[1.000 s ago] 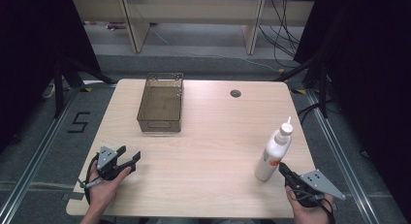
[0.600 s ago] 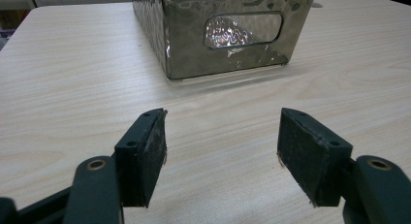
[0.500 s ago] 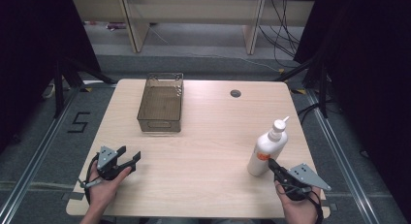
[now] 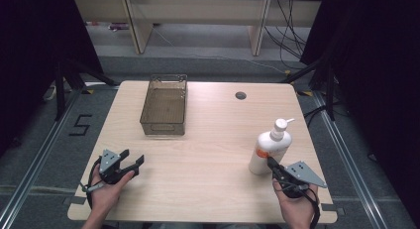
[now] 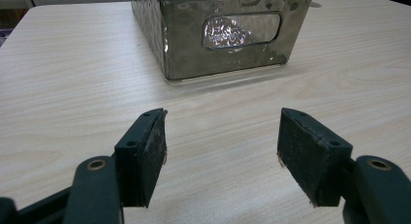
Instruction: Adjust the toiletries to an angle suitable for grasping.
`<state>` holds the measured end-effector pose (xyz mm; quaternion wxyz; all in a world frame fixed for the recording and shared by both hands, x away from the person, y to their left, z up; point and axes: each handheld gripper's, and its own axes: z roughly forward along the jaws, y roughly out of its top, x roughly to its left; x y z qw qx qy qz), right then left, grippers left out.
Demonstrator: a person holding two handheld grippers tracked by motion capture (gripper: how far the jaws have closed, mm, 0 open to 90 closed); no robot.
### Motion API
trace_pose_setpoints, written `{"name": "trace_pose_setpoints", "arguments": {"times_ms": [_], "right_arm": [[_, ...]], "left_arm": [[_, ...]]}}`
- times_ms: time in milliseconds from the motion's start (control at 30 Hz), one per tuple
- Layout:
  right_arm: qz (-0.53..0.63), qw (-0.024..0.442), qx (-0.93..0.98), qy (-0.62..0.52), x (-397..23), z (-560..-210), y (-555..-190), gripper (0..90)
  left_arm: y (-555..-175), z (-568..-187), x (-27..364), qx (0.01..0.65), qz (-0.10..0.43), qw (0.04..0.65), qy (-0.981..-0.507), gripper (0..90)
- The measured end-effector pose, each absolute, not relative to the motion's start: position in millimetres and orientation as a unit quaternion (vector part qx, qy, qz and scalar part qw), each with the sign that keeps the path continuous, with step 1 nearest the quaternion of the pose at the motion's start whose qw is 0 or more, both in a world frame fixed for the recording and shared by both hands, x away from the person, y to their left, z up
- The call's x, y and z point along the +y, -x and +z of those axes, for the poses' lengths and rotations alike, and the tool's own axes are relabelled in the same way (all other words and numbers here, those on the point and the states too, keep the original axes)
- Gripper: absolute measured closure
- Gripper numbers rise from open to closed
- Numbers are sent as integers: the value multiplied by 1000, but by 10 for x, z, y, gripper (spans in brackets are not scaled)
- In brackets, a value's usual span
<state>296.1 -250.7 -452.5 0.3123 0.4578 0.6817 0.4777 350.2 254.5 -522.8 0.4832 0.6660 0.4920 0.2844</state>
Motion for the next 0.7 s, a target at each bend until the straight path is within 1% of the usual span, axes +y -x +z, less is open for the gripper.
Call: {"name": "trace_pose_setpoints", "arguments": {"times_ms": [133,167,200,367,400,500,533,567,600,633,667,700], "right_arm": [[476,309,678,-467,-2488,-4533,-2977,900],[477,318,680,-457,-2499,-4535,-2994,900],[477,309,677,-467,-2479,-4534,-2992,900],[477,309,674,-471,-2459,-4537,-3010,900],[475,318,678,-461,-2474,-4538,-3027,900],[475,315,680,-460,-2471,-4558,-3039,900],[475,302,676,-476,-2452,-4556,-3017,897],[475,302,676,-476,-2452,-4556,-3017,897],[479,311,676,-466,-2462,-4567,-3030,855],[479,311,676,-466,-2462,-4567,-3030,855],[490,309,672,-461,-2476,-4584,-3016,781],[492,303,665,-473,-2477,-4588,-2987,745]], "left_arm": [[-3500,-5227,2544,491,285,480,-669,340],[-3501,-5227,2542,490,286,479,-670,339],[-3501,-5227,2539,490,285,480,-670,340],[-3498,-5227,2540,490,285,481,-669,339],[-3499,-5227,2541,490,285,481,-669,339],[-3498,-5227,2540,490,285,481,-669,339],[-3498,-5226,2539,489,285,481,-669,339],[-3498,-5226,2539,489,285,481,-669,338],[-3498,-5226,2539,489,285,481,-669,338],[-3498,-5226,2539,489,285,481,-669,338],[-3496,-5226,2538,490,286,482,-668,338],[-3494,-5226,2540,489,286,481,-668,339]]}}
